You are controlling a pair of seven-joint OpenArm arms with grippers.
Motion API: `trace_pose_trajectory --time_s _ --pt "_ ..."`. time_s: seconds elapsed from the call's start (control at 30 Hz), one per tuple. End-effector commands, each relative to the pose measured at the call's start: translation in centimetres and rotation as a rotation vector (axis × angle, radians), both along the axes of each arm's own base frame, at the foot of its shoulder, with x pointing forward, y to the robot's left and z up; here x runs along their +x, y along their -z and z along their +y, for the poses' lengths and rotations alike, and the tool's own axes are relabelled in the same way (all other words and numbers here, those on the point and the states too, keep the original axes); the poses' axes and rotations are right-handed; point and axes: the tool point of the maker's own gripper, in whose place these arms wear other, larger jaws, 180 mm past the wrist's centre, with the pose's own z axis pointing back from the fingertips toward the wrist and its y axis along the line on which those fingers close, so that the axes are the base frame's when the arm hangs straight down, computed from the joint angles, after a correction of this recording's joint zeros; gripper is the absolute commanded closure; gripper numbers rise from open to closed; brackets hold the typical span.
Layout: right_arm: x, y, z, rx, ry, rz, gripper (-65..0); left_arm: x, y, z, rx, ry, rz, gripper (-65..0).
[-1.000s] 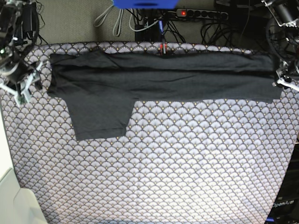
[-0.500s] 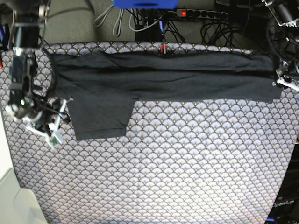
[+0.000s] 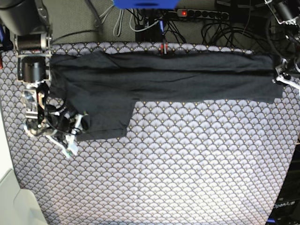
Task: Fold the T-shirt properly
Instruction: 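Grasp the hanging sleeve with the right gripper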
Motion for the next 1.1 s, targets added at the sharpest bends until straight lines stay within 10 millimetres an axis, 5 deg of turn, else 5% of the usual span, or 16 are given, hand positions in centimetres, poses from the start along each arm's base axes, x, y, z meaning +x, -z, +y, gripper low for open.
trace_pose_trajectory --time_s 0.0,0.33,0.6,0.7,0.8,1.07 --pt "1.7 -1.8 -0.6 0.006 0.01 -0.059 -26.1 0.8 -1.5 1.1 0.034 0.001 -0.035 -23.5" --pt "2.5 -1.9 -0.4 0.01 0.012 -0.092 -26.0 0.8 -1.6 1.1 0.036 0.001 -0.038 -23.5" --pt "1.1 -0.5 -0.4 0.013 0.015 -0.057 -25.4 0.9 -1.6 1.2 0.038 -0.001 -0.044 -23.4" --pt "0.2 0.4 -0.4 0.013 0.013 -0.037 -18.4 0.9 -1.7 1.2 0.038 -0.001 -0.046 -23.4" --pt "-0.2 0.7 -0.4 0.011 0.013 -0.025 -1.5 0.9 -1.6 1.1 0.037 -0.001 -0.046 -23.4" --pt "-0.2 -0.6 -1.7 -0.051 0.002 -0.029 -0.7 1.0 -1.6 1.1 0.036 -0.002 -0.046 -23.4"
